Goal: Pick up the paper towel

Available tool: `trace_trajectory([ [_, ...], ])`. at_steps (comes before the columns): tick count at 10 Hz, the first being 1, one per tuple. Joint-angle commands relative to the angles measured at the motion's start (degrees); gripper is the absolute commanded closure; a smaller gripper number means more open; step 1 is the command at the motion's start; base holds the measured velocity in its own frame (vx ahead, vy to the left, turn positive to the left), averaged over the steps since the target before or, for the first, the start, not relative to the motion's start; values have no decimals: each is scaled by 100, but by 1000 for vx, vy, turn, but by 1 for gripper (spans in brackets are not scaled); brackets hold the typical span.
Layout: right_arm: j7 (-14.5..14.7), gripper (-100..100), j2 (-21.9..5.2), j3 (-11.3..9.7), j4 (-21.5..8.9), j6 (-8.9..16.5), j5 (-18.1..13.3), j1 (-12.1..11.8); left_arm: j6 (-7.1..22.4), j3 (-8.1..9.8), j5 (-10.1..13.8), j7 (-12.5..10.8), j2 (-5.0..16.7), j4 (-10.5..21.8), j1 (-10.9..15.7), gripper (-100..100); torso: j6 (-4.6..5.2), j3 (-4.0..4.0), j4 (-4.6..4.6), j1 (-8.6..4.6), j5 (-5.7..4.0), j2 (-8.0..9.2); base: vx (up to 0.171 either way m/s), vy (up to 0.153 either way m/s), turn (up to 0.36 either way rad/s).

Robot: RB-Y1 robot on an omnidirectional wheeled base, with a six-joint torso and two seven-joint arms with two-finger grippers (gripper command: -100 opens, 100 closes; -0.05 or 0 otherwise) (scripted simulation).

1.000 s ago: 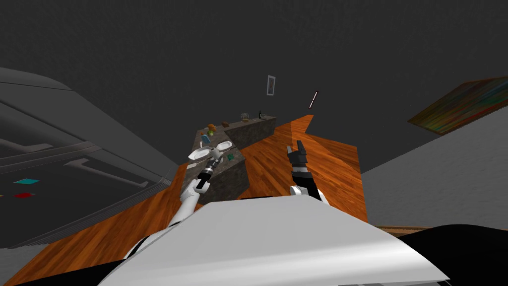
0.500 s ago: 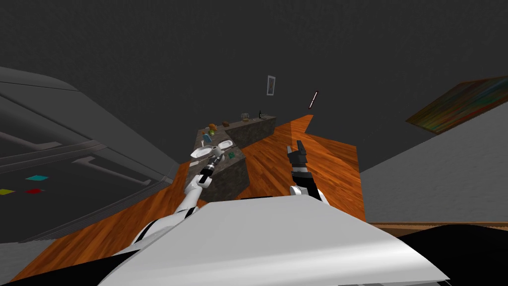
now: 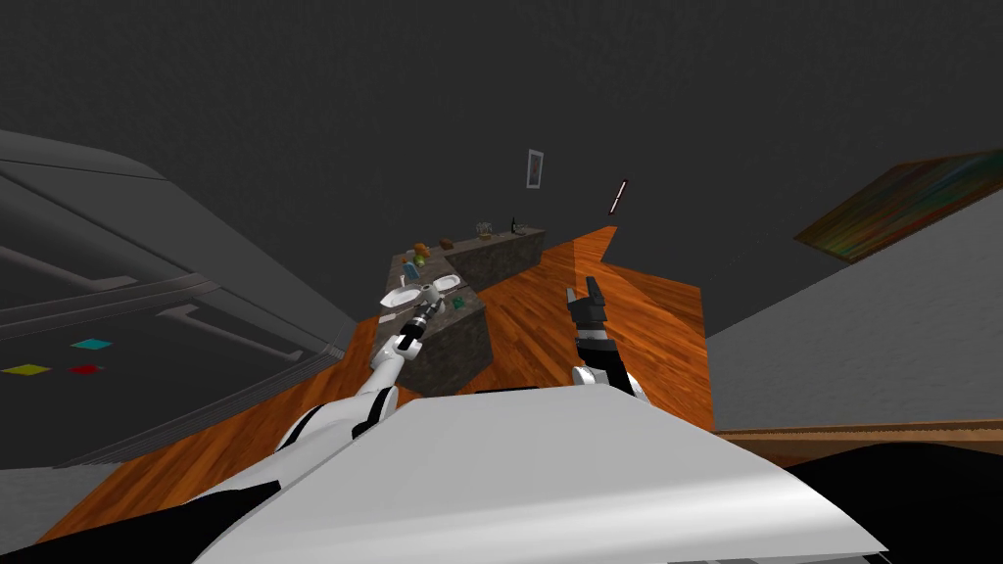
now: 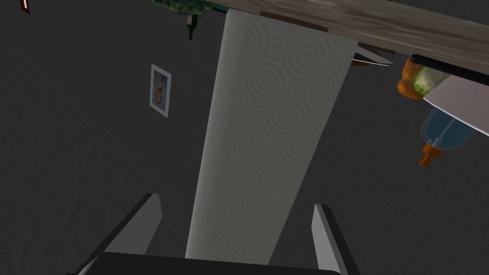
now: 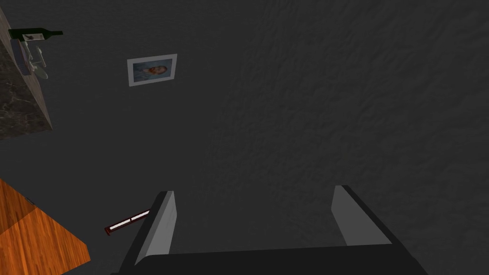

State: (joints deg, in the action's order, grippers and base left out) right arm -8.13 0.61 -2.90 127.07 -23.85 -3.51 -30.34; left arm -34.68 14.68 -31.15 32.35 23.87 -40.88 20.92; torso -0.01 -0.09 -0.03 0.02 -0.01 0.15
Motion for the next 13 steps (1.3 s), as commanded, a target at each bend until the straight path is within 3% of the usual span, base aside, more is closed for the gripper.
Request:
trace_trajectory([
  [1,0,0,0,0,0,0,0,0,3,-116,199,234,132,286,286,-100,0,0,0,0,0,0,-69,7,5],
  [3,0,0,0,0,0,0,0,0,3,-116,199,234,132,521,548,-100,0,-5,-2,2,0,9,-62,8,1],
  [4,0,0,0,0,0,0,0,0,3,-116,199,234,132,666,548,-100,0,0,0,2,0,0,-10,4,-3],
  [6,0,0,0,0,0,0,0,-1,16,-123,197,213,141,627,520,-100,-1,10,5,1,1,-18,3,1,1],
  [7,0,0,0,0,0,0,0,-1,8,-122,198,215,142,640,521,100,-1,11,5,1,1,-19,0,0,0],
  [11,0,0,0,0,0,0,0,-1,8,-123,196,219,143,636,523,100,-2,13,6,6,4,-21,0,0,0],
  [12,0,0,0,0,0,0,0,-1,8,-123,196,218,142,637,523,0,-2,13,6,5,3,-21,0,0,0],
  [13,0,0,0,0,0,0,0,-1,-16,-4,9,3,19,350,236,100,-2,13,6,5,3,-21,65,-1,-3],
])
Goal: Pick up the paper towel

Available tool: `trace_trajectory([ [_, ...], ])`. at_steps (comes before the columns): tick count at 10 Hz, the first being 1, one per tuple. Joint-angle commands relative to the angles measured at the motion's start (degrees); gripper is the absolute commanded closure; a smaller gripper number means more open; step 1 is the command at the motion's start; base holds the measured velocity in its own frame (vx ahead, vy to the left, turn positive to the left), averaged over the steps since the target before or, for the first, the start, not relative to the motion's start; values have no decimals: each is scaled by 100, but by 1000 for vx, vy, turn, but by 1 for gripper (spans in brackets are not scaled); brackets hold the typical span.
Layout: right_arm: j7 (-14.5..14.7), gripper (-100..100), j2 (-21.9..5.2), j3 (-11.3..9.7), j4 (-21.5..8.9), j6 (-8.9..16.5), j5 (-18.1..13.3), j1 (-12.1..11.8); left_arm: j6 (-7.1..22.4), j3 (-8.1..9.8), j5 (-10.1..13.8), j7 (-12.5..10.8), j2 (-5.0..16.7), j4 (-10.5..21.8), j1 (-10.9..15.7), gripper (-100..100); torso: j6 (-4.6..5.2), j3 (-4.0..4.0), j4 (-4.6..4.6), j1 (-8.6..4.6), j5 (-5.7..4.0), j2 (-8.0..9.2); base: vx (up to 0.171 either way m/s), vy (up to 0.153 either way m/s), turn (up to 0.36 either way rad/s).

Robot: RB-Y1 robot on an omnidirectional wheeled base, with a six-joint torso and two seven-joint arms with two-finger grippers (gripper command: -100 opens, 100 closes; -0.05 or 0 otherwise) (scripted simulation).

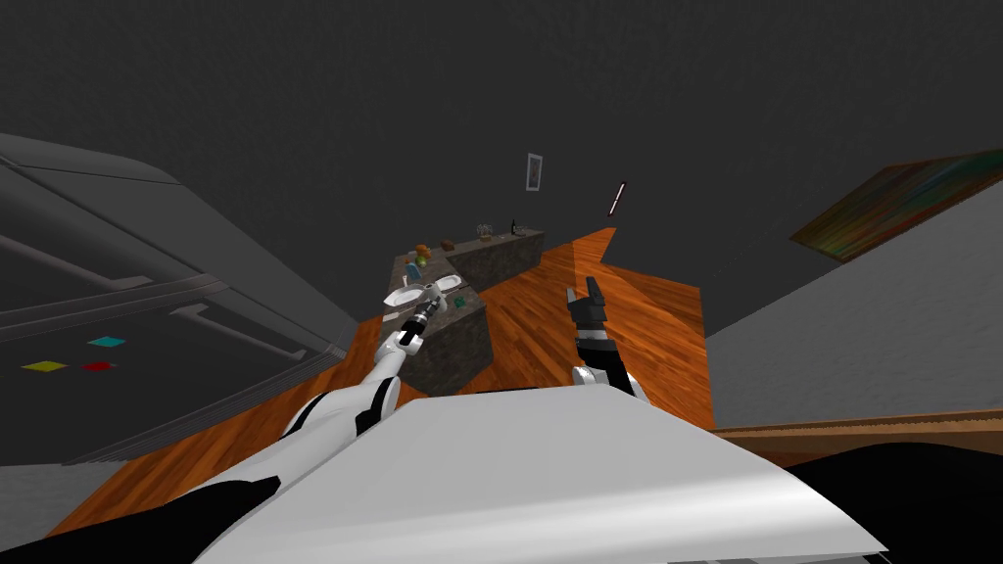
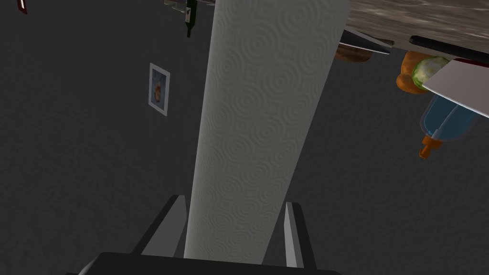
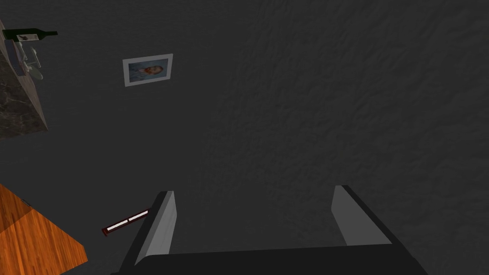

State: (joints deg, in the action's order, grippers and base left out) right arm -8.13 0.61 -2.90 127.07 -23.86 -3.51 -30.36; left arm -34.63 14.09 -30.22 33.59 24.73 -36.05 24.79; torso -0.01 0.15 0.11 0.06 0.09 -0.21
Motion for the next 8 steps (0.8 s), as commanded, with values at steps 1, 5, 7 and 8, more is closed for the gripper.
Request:
trace_trajectory([
  [1,0,0,0,0,0,0,0,0,-21,55,-84,-121,-67,-286,-286,100,0,0,0,0,0,0,89,-7,-2],
  [5,0,0,0,0,0,0,0,0,-58,278,-464,-583,-294,-1036,-974,100,17,34,34,10,26,-33,92,-2,-1],
  [7,0,0,0,0,0,0,0,0,-58,278,-464,-583,-294,-1283,-1253,100,25,58,64,7,48,-52,60,-1,-6],
  [8,0,0,0,0,0,0,0,1,-58,278,-464,-583,-294,-1324,-1290,100,25,64,77,14,59,-49,0,0,0],
])
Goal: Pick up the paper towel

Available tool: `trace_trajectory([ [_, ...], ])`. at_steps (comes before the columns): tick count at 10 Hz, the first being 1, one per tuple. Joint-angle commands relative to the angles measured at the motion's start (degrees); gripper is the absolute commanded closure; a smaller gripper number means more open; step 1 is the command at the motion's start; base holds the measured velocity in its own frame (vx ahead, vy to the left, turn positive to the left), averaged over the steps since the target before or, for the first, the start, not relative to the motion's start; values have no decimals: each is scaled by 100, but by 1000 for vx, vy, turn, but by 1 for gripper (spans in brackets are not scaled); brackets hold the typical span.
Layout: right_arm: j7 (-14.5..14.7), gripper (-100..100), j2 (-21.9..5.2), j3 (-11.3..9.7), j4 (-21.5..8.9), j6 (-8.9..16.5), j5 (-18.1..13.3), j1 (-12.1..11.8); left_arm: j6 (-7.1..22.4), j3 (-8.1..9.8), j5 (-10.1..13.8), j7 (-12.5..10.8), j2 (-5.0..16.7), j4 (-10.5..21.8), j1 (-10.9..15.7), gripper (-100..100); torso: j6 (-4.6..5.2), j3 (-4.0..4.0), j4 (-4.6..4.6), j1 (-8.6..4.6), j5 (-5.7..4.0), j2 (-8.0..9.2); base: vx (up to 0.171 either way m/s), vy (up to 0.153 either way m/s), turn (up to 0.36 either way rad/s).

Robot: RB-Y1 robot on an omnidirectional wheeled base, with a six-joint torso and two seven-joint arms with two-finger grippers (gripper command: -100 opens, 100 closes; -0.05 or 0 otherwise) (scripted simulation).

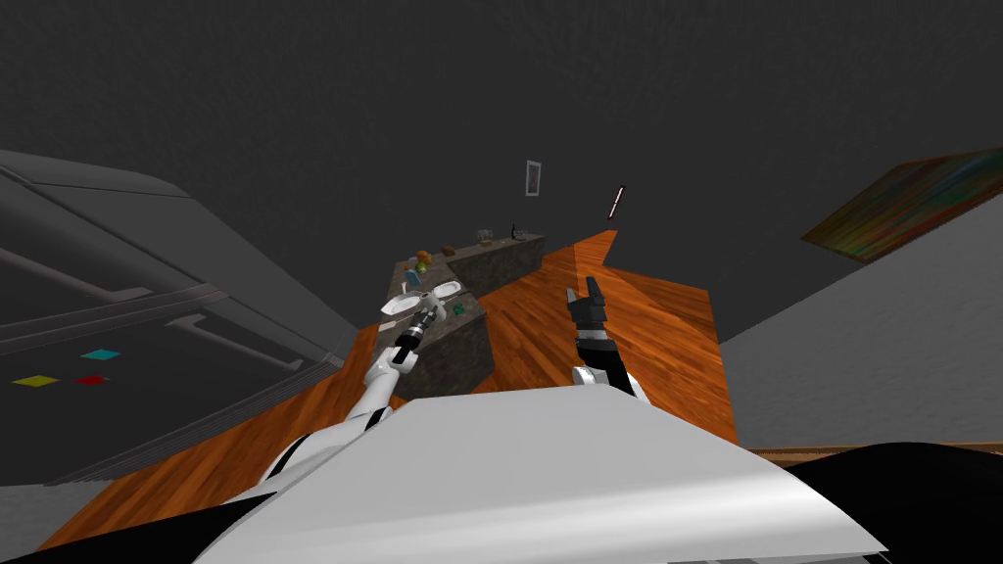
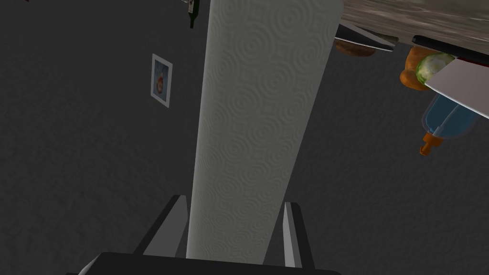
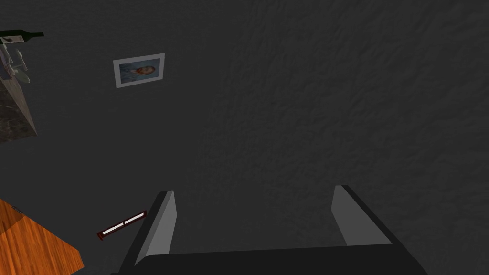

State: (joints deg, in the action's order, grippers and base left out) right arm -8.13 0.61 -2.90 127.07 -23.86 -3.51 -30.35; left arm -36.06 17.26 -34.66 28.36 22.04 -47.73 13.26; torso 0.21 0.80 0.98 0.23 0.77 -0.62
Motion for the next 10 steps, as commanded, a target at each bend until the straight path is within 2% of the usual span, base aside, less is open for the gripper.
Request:
trace_trajectory([
  [1,0,0,0,0,0,0,0,0,85,-39,-20,-60,-24,-286,-138,100,0,0,0,0,0,0,-13,-3,5],
  [2,0,0,0,0,0,0,0,0,85,-39,-20,-60,-24,-297,-138,100,0,-2,0,0,1,4,-13,-2,2],
  [3,0,0,0,0,0,0,0,0,66,72,-210,-291,-138,-507,-400,100,0,-3,-1,0,-1,5,65,4,-12],
  [4,0,0,0,0,0,0,0,-1,66,72,-210,-291,-138,-653,-549,100,-2,8,4,5,3,-16,79,5,4],
  [6,0,0,0,0,0,0,0,-1,66,72,-210,-291,-138,-856,-622,100,0,17,10,9,8,-25,33,-7,3],
  [7,0,0,0,0,0,0,0,0,47,184,-400,-522,-251,-1028,-868,100,2,14,8,7,6,-20,68,-3,-14],
  [8,0,0,0,0,0,0,0,-1,47,184,-400,-522,-251,-1292,-1080,100,1,20,12,7,10,-30,77,-7,-10],
  [9,0,0,0,0,0,0,0,-1,47,184,-400,-522,-251,-1416,-1106,100,-3,24,15,11,10,-34,40,-3,14],
  [10,0,0,0,0,0,0,0,-1,28,296,-590,-753,-364,-1650,-1373,100,0,20,12,13,9,-28,84,4,-9],
])
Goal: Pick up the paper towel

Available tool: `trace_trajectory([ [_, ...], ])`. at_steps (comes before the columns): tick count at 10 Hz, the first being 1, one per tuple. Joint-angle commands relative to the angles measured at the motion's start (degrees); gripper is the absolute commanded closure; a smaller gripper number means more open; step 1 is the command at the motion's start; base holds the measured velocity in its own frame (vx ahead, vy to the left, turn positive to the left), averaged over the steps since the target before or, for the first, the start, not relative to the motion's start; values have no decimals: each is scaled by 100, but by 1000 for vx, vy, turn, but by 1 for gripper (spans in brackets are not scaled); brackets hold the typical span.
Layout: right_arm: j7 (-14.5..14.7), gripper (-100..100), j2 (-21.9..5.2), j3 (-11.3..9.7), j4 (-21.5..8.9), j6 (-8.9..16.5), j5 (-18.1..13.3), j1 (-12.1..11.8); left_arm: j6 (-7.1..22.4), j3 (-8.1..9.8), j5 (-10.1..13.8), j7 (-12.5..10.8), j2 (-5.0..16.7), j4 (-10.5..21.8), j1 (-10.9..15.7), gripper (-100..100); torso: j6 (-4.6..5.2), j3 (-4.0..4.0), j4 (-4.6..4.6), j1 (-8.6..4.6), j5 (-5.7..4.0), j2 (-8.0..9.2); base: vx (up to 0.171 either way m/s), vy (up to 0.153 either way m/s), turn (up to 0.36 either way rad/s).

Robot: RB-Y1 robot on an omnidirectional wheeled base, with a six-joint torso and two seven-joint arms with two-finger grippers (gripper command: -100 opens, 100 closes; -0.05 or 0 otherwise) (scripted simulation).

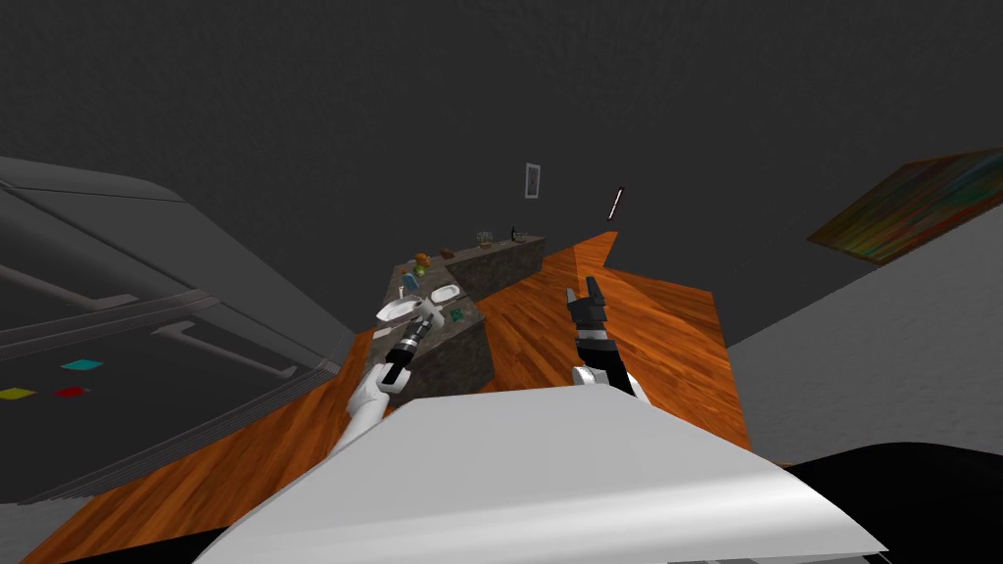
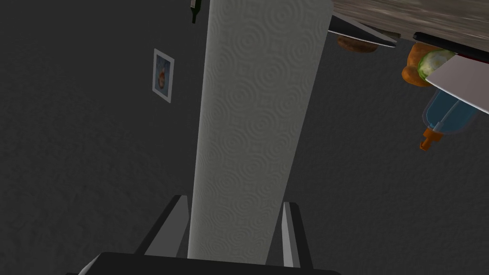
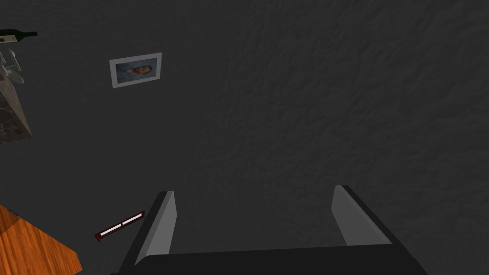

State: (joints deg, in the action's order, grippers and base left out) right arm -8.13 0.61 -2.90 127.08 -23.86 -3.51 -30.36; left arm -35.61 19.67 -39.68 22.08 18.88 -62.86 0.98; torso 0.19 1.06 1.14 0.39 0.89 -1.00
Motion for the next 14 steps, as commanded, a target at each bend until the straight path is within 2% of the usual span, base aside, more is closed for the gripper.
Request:
trace_trajectory([
  [1,0,0,0,0,0,0,0,0,-17,54,-89,-126,-49,-286,-286,100,0,0,0,0,0,0,88,-7,-6],
  [2,0,0,0,0,0,0,0,0,-17,54,-89,-126,-49,-456,-361,100,0,3,1,-2,-1,-3,43,-6,6],
  [3,0,0,0,0,0,0,0,0,-36,166,-279,-357,-162,-692,-603,100,1,-4,-3,-4,-3,8,81,-2,-9],
  [5,0,0,0,0,0,0,0,0,-36,166,-279,-357,-162,-1023,-845,100,-2,0,0,-3,-2,1,60,-2,1],
  [6,0,0,0,0,0,0,0,1,-55,278,-469,-588,-275,-1255,-1094,100,0,-6,-3,-2,-4,11,78,8,-13],
  [8,0,0,0,0,0,0,0,0,-55,278,-469,-588,-275,-1582,-1329,100,-1,-1,-1,0,-3,2,57,0,2],
  [9,0,0,0,0,0,0,0,0,-73,389,-659,-819,-389,-1776,-1576,100,0,-6,-4,-5,-6,12,82,-4,-9],
  [10,0,0,0,0,0,0,0,0,-73,389,-659,-819,-389,-1977,-1752,100,-1,-2,-2,-7,-5,2,85,-2,-4],
  [11,0,0,0,0,0,0,0,0,-73,389,-659,-819,-389,-2134,-1813,100,-2,1,0,-4,-6,0,38,-3,7],
  [12,0,0,0,0,0,0,0,1,-92,501,-849,-1050,-502,-2287,-2047,100,0,-6,-4,-7,-8,10,77,-2,-14],
  [14,0,0,0,0,0,0,0,0,-92,501,-849,-1050,-502,-2639,-2296,100,-1,1,-1,-9,-6,0,63,-6,4],
])
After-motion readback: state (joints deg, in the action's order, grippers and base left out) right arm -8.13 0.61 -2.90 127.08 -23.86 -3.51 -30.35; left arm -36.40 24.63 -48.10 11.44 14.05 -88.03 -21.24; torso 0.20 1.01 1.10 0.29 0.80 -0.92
